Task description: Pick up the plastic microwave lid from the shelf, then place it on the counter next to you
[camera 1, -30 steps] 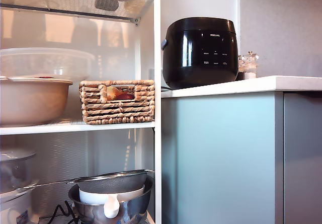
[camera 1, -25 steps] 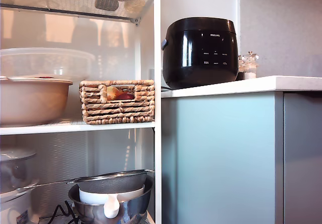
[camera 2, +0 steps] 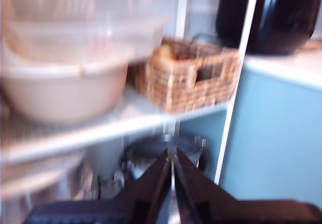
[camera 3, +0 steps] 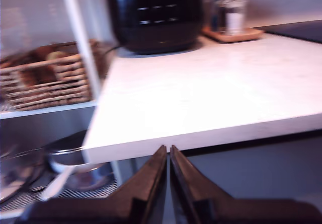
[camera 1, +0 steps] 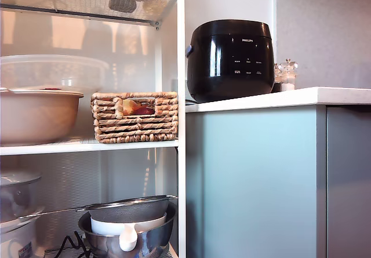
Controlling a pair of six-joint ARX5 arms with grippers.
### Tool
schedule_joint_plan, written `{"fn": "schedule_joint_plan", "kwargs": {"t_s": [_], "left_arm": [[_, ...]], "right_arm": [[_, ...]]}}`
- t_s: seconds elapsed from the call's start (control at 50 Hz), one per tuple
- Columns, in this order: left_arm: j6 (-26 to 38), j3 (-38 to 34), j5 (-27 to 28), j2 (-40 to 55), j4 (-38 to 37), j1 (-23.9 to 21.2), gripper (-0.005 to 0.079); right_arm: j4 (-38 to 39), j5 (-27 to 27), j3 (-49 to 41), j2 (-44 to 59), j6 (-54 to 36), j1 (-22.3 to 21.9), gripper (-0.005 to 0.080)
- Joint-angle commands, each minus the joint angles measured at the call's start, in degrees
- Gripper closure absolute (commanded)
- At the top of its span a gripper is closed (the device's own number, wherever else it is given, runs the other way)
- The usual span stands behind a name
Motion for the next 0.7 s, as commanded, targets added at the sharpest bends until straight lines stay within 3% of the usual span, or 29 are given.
{"fn": "schedule_joint_plan", "kwargs": {"t_s": [0.0, 0.18, 0.38, 0.54, 0.68], "left_arm": [[0.98, 3.04, 0.7, -0.52, 0.85, 0.07, 0.0763], [5.9, 7.5, 2.78, 1.31, 0.0, 0.07, 0.0763], [14.82, 11.19, 7.08, 10.69, -0.94, 0.04, 0.075], [27.26, 17.59, 8.24, 21.0, -3.74, -0.17, 0.0685], [40.35, 27.54, 8.31, 31.63, -14.21, -0.39, 0.0644]], "right_arm": [[0.94, -2.91, 1.66, -0.35, 0.2, 0.11, 0.0765], [1.11, -6.6, 4.9, -0.35, 0.2, 0.48, 0.0764], [1.07, -9.81, 7.39, -0.35, 0.22, 2.25, 0.0765], [-0.98, -11.32, 7.39, -0.26, 0.15, 4.2, 0.0765], [-5.09, -11.63, 7.39, -0.24, 0.09, 5.4, 0.0765]]}}
